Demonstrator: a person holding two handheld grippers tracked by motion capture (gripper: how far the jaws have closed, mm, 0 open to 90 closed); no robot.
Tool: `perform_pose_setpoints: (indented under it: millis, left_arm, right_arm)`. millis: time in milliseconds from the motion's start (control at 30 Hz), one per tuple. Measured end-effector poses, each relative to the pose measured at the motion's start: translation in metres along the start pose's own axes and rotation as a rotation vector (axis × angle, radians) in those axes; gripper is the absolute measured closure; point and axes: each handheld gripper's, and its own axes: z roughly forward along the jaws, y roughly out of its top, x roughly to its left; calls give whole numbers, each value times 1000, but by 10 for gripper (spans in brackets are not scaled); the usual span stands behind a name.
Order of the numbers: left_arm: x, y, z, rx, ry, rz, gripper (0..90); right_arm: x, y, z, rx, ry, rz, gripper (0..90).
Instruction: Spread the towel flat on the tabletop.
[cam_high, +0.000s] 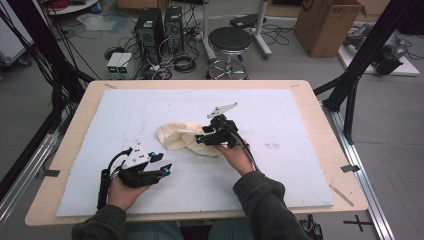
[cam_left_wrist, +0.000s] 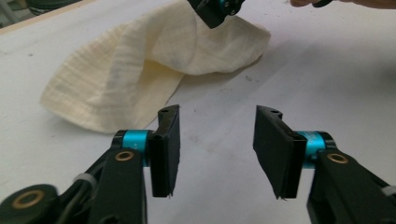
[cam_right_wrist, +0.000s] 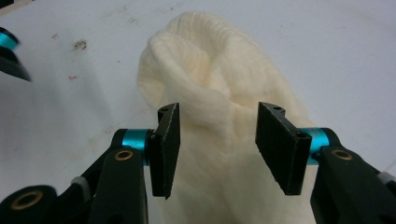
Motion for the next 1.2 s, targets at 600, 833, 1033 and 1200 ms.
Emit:
perform_pose_setpoints:
  millis: [600,833,1033,1200]
  left_arm:
    - [18,13,57,77,5,-7,691]
    - [27,21,78,134,24,-31,671]
    - [36,21,95,207,31,-60,670]
    - [38,20,98,196,59,-54,742]
  right_arm:
    - [25,-38,-9,61,9,-163,579]
    - [7,-42,4,100,-55,-118,622]
    - [-5,-44,6,97,-72,-81,760]
    - [-9,-44,6,89,-57,-66,830]
